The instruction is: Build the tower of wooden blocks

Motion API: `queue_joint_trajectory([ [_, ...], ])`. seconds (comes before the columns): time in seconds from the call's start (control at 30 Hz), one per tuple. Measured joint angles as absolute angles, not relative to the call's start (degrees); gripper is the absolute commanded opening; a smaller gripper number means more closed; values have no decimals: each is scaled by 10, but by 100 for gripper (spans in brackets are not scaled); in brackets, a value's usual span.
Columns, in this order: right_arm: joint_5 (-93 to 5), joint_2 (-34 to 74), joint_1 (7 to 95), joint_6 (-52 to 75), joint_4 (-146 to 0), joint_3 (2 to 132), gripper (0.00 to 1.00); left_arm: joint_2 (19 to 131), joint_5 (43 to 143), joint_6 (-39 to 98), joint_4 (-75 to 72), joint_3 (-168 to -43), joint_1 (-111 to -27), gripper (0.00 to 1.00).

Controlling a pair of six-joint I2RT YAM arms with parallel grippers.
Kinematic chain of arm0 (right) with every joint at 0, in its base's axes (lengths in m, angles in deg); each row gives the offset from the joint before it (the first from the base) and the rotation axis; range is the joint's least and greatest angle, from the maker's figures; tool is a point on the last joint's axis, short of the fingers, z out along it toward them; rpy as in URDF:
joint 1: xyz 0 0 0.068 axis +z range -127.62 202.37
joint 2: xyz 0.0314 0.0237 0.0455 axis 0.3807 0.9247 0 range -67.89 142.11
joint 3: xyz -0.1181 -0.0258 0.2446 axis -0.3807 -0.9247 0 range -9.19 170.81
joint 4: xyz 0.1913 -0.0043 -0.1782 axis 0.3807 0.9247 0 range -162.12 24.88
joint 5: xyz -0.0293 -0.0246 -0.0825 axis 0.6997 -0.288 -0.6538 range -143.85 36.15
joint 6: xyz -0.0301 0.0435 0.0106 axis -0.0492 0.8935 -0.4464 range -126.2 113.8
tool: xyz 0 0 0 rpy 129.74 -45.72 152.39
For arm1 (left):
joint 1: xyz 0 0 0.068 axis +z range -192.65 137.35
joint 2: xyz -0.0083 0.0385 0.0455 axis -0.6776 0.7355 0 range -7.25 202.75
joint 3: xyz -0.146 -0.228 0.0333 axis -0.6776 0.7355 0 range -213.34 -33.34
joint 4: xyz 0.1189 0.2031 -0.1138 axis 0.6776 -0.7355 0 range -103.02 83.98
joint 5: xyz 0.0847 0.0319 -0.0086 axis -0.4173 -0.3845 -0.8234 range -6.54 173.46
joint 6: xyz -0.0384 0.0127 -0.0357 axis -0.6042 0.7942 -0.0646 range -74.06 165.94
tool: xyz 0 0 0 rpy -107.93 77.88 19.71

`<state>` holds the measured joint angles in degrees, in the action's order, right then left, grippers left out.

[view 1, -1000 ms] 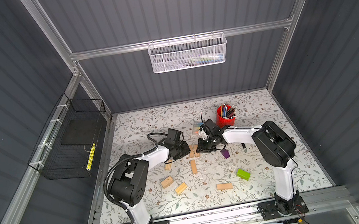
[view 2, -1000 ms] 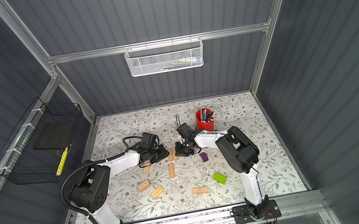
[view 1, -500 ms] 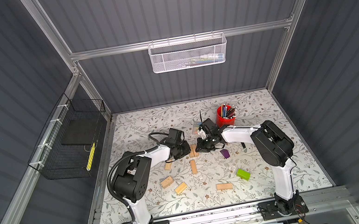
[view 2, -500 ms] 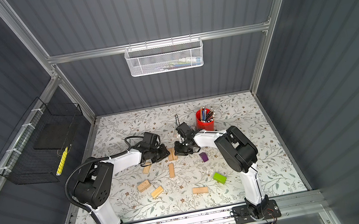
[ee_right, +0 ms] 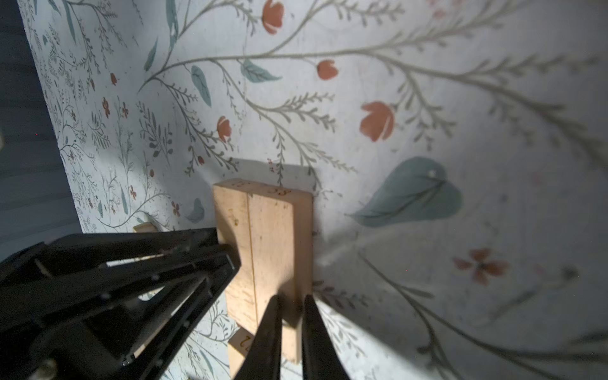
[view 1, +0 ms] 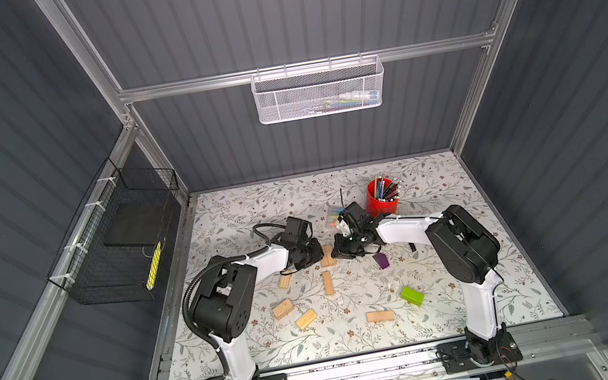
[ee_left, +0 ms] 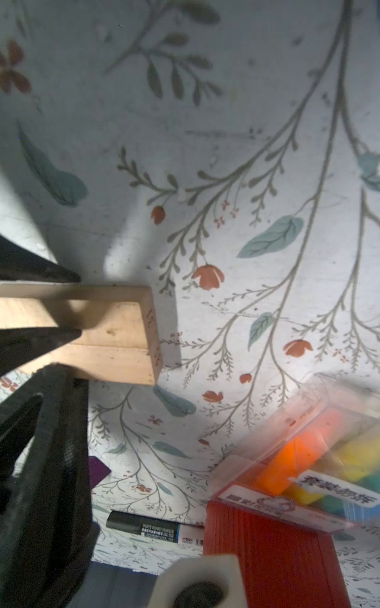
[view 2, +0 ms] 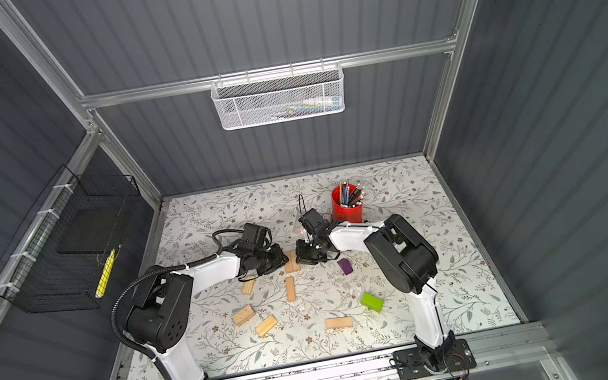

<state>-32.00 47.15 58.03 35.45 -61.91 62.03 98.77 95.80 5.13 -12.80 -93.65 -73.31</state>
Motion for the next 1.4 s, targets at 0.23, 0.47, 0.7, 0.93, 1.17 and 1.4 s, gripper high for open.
queue_joint_trajectory([
  [0.23,-341,467,588,374,-625,615,14,988,971,66,-134,-937,-733,24],
  [0.47,-355,460,594,391,-629,608,15,987,969,77,-152,-944,-733,27],
  [0.7,-366,452,597,403,-631,599,17,987,954,81,-172,-953,-733,28],
  [0.93,-371,449,598,408,-628,597,18,980,945,81,-180,-956,-733,28],
  [1.17,-361,449,598,413,-630,597,19,927,935,80,-180,-955,-733,28],
  [1.4,-357,449,598,414,-632,597,19,888,919,80,-182,-933,-733,29],
])
